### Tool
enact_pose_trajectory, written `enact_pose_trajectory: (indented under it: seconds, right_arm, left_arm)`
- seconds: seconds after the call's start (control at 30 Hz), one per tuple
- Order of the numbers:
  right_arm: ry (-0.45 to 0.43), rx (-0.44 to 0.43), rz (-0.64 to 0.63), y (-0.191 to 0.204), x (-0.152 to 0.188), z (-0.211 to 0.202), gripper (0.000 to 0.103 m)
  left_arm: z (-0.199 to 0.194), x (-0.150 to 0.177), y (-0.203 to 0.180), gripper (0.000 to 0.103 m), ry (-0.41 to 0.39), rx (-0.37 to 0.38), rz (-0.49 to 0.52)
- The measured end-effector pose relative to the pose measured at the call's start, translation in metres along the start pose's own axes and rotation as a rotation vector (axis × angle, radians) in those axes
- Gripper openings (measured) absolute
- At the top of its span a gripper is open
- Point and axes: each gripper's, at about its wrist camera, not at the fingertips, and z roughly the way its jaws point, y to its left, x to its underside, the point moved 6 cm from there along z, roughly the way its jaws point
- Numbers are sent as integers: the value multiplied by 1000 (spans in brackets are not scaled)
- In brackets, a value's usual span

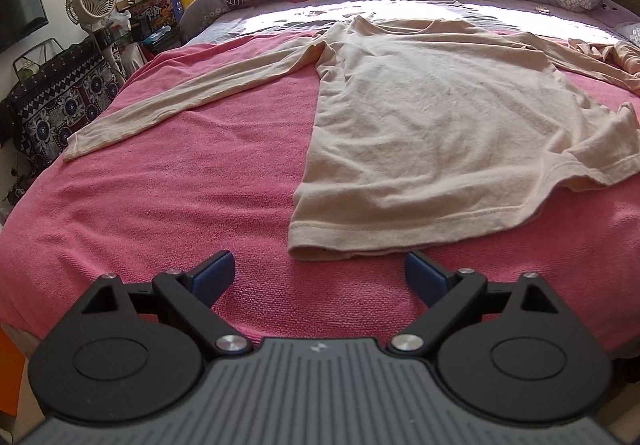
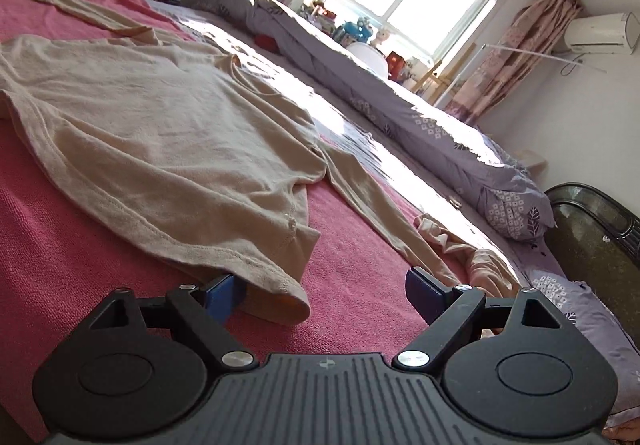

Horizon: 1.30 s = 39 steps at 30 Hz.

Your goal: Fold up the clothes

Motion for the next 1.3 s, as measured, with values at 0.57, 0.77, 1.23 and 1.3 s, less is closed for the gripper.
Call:
enact_pose_trajectory:
  seconds: [0.57, 0.77, 1.23, 1.3]
  right_arm:
    - [21, 7, 455, -33, -7, -8, 9]
    - [52, 9, 327, -25, 6, -7, 13]
    - [54, 30, 336, -25, 8, -17, 5]
    - [21, 26, 367, -35, 4, -41, 5]
  left_arm:
    - [5, 2, 4, 99, 5, 3, -14]
    - [7, 3, 4, 100, 2, 5, -20]
    - [5, 3, 4, 101, 1, 1, -17]
    - [5, 2, 3, 101, 0, -3, -8]
